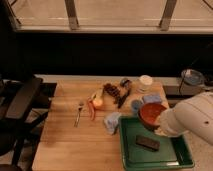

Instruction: Stack bowls into tray

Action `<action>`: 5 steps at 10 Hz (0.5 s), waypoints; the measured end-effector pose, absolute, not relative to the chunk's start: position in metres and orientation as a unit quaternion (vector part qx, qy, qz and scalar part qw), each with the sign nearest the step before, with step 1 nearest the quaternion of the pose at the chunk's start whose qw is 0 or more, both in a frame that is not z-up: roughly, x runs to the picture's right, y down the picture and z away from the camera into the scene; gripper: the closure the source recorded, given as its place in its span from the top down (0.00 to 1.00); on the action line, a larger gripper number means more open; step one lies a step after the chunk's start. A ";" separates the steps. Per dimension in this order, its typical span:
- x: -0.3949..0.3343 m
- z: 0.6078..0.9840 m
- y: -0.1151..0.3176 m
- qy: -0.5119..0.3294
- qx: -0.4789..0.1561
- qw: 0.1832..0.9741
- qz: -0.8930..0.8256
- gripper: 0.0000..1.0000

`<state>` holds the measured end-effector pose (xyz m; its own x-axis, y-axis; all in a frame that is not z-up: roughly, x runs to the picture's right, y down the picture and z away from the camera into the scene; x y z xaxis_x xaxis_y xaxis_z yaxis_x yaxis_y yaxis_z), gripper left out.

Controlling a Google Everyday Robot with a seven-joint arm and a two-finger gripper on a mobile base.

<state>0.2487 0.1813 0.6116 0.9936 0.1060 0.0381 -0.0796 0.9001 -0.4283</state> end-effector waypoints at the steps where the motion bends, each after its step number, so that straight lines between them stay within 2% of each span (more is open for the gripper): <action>1: 0.267 0.609 0.192 -0.017 -0.218 0.974 0.067 0.08; 5: 0.279 0.613 0.201 -0.011 -0.218 0.972 0.083 0.08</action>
